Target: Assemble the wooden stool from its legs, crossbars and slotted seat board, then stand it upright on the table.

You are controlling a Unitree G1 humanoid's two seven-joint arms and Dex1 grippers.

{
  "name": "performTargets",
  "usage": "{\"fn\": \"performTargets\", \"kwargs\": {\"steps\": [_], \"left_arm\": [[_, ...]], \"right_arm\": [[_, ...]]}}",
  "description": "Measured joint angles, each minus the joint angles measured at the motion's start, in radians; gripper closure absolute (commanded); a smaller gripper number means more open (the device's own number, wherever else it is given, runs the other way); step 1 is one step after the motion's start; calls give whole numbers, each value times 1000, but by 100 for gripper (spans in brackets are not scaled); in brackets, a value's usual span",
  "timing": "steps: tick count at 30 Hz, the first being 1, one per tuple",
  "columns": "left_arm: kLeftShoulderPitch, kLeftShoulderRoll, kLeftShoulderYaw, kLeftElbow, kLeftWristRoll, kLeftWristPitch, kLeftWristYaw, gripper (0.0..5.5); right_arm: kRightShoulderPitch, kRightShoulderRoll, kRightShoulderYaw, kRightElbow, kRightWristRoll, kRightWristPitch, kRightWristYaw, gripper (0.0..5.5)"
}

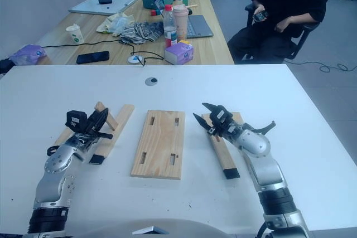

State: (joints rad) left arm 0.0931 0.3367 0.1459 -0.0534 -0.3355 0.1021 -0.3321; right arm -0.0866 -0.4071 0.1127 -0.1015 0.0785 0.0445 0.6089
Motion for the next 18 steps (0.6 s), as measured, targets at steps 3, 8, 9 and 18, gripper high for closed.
{"fn": "performTargets", "kwargs": {"steps": [3, 8, 9, 18], "left_arm": [[12, -4, -3, 23, -1, 51, -1, 449], [56, 0, -21, -104, -41, 249, -5, 379], [42, 21, -15, -129, -42, 276, -8, 364], [71, 216, -26, -206, -42, 589, -119, 228]], "right_arm": [[0, 0, 4, 6, -1, -8, 0, 319], [5, 1, 5, 13, 0, -11, -2, 319], [5, 1, 4, 6, 2, -10, -3, 319], [33, 4, 4, -12, -2, -11, -34, 319]]}}
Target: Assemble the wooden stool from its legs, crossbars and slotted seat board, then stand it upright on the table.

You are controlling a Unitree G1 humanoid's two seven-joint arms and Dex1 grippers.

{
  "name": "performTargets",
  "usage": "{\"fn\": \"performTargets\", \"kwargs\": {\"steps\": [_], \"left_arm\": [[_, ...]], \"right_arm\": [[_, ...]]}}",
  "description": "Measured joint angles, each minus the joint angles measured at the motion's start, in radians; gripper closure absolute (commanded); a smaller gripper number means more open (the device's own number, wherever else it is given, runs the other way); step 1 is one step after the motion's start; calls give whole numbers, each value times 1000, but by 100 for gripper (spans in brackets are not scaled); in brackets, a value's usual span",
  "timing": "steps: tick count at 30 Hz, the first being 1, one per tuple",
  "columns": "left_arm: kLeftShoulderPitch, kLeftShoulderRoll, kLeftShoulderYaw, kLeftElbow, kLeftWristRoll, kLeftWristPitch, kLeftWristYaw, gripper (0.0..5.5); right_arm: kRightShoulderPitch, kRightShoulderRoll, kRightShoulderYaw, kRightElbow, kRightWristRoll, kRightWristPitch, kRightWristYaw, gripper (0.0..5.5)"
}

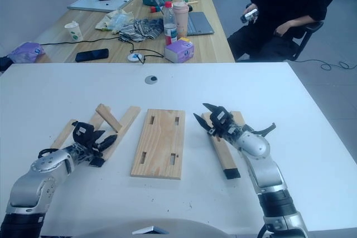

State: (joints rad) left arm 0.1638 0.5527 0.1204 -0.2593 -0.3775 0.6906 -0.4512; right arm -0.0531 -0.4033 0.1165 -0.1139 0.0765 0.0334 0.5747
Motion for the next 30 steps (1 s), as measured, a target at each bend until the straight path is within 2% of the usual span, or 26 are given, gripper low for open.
{"fn": "performTargets", "kwargs": {"steps": [3, 5, 16, 21, 23, 26, 30], "left_arm": [[1, 0, -4, 0, 0, 39, -10, 185], [2, -1, -11, 1, 1, 53, -12, 185], [0, 2, -33, 15, 46, 23, -14, 347], [-24, -11, -45, 39, 73, -17, -19, 349], [-89, -55, -11, 40, 18, -27, -20, 349], [-217, -111, 53, 20, -157, 11, -42, 349], [-377, -142, 158, 17, -592, 257, -89, 349]], "right_arm": [[2, 0, 0, -2, -3, 0, -12, 319], [10, 0, 1, -3, -6, 0, -13, 319], [11, 0, 2, -7, -7, 0, -15, 319], [10, 7, -17, -18, 28, 60, -36, 319], [-18, 59, -76, -32, 150, 168, -60, 288], [-93, 128, -149, -73, 462, 382, -72, 234], [-189, 161, -207, -94, 922, 710, -54, 171]]}}
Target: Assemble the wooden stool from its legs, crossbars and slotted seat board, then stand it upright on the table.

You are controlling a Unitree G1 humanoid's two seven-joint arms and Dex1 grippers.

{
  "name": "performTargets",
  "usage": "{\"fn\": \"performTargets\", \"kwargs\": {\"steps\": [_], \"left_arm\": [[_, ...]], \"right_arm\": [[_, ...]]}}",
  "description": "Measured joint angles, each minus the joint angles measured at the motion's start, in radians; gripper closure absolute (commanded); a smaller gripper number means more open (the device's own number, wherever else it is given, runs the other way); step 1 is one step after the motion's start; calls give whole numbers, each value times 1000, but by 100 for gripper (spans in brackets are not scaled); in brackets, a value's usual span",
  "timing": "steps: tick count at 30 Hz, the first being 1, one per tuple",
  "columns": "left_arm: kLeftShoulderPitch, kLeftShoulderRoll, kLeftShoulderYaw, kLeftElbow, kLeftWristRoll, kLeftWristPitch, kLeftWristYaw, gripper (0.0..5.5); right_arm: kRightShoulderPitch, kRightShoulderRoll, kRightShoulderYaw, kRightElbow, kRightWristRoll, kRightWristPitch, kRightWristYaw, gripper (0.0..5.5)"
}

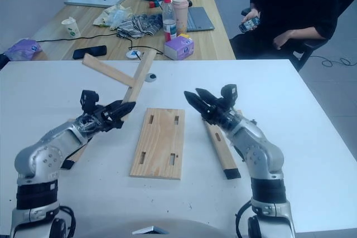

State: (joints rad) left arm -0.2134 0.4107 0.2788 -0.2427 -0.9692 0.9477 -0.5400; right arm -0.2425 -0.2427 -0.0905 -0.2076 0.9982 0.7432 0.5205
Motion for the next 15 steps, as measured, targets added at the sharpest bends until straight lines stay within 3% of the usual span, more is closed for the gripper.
{"fn": "performTargets", "kwargs": {"steps": [3, 6, 15], "left_arm": [[-31, -22, 19, -25, -275, 130, -10, 349], [-29, -24, 16, -46, -421, 173, -8, 349], [6, -8, -34, -83, -505, 178, 18, 349]], "right_arm": [[-66, 1, -34, -9, 275, 158, -12, 134], [-117, -1, -61, 14, 414, 211, -85, 134], [-151, 2, -37, 11, 603, 241, -243, 134]]}}
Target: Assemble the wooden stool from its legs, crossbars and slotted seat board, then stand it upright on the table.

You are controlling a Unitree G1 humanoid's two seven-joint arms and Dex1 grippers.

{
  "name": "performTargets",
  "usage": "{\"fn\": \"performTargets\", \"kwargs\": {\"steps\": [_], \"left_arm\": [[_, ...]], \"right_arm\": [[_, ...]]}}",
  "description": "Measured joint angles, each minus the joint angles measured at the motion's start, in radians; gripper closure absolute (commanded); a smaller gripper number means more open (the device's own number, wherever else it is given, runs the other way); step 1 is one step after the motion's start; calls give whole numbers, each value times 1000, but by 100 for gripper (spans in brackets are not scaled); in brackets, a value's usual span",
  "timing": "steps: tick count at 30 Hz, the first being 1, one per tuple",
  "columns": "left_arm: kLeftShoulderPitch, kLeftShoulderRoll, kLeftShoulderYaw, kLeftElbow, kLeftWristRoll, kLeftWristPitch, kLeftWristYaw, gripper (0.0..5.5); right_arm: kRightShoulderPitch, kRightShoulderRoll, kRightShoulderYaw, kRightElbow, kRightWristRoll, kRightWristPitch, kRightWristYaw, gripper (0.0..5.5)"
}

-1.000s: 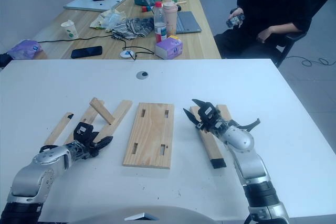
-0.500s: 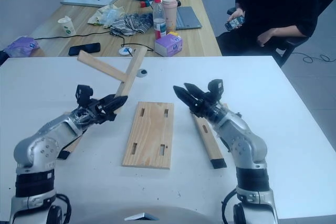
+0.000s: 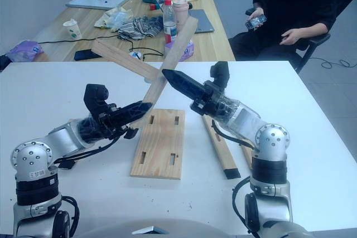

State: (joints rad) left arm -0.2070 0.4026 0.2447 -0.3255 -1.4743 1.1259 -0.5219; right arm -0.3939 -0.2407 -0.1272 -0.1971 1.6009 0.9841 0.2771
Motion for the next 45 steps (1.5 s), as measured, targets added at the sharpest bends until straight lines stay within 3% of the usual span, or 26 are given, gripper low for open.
{"fn": "performTargets", "kwargs": {"steps": [4, 15, 21, 22, 28, 34, 40, 45], "left_arm": [[9, 24, -8, -6, 2, -10, 0, 349], [17, 30, -24, -15, -20, -34, -2, 349], [31, 33, -32, -24, -19, -52, -2, 349], [32, 33, -34, -25, -19, -55, -2, 312], [37, 45, -50, -26, 40, -85, -9, 228], [148, 162, -27, 37, 125, -85, -140, 136], [192, 244, 17, 268, 316, -185, -309, 131], [183, 227, 17, 329, 376, -216, -352, 131]], "right_arm": [[0, 1, 19, -9, 31, -2, -31, 157], [6, -2, 48, -8, 58, -32, -78, 339], [7, -4, 52, -8, 59, -33, -84, 343], [7, -4, 52, -8, 59, -33, -84, 343], [8, -6, 52, 0, 29, -38, -75, 344], [20, -61, 49, 5, -239, -105, 44, 344], [154, -212, 93, -38, -496, -161, 300, 344], [245, -220, 148, -50, -617, -195, 406, 344]]}}
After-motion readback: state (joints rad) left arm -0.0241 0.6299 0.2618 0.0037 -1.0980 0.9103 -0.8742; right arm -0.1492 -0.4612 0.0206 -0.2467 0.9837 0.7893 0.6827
